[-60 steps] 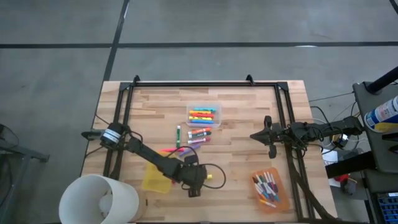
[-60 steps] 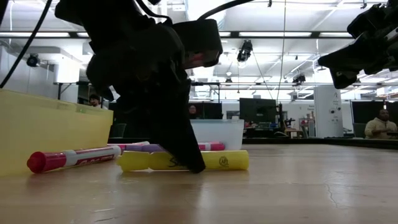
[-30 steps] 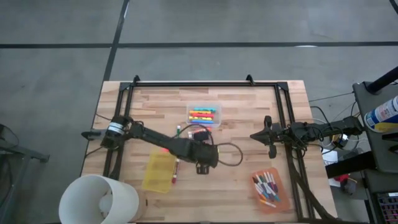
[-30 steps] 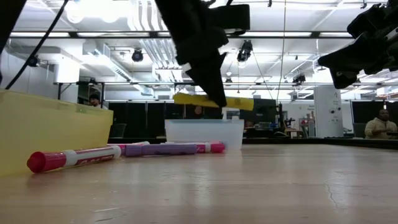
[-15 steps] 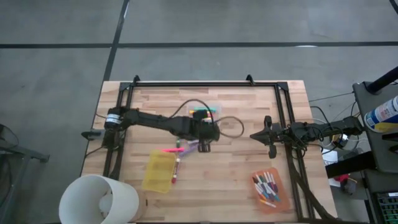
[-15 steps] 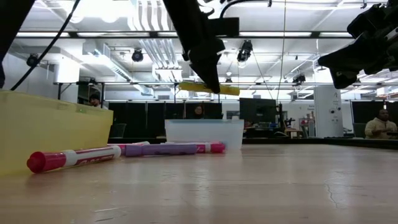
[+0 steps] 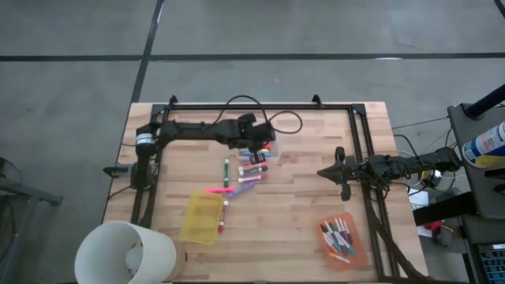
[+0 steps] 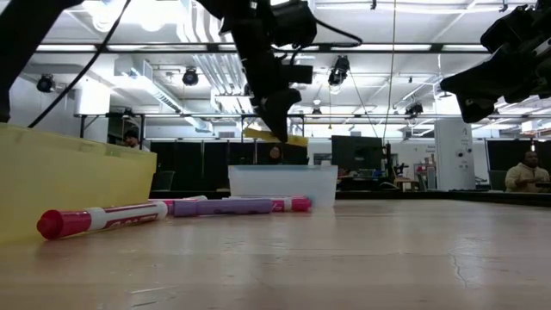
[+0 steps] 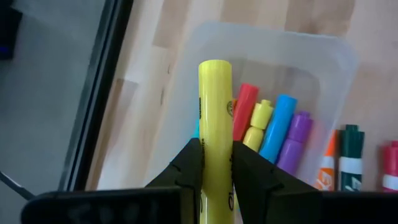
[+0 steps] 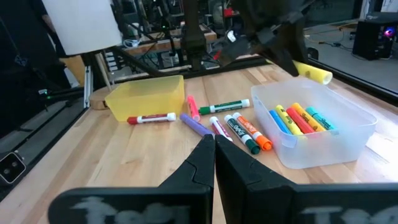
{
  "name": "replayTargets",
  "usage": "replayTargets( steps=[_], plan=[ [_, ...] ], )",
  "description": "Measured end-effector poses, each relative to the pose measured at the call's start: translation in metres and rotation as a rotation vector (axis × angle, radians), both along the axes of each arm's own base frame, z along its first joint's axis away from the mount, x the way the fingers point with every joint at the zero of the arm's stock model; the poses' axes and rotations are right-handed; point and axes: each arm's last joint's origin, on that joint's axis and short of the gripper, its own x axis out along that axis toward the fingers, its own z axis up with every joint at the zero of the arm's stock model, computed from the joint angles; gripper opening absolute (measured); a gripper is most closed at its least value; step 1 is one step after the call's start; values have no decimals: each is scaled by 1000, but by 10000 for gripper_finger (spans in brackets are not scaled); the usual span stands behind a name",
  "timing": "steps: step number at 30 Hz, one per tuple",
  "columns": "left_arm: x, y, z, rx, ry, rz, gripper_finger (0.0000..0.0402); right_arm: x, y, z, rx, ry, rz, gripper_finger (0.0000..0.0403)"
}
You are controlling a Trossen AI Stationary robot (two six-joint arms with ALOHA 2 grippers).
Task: Pick & Place Markers
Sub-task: Put the large yellow highlighter pen into the transparent bin
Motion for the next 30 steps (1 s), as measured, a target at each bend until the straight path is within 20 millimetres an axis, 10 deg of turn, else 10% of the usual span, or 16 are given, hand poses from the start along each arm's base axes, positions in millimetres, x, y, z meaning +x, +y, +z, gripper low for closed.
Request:
replayTargets(
  steps=[22, 30],
  plan=[
    [-2, 12, 0, 32, -9, 59, 63, 0, 0, 0, 0, 0, 0, 9],
    [-1, 11, 0, 26, -16, 52, 119, 0, 0, 0, 0, 0, 0, 9]
  ],
)
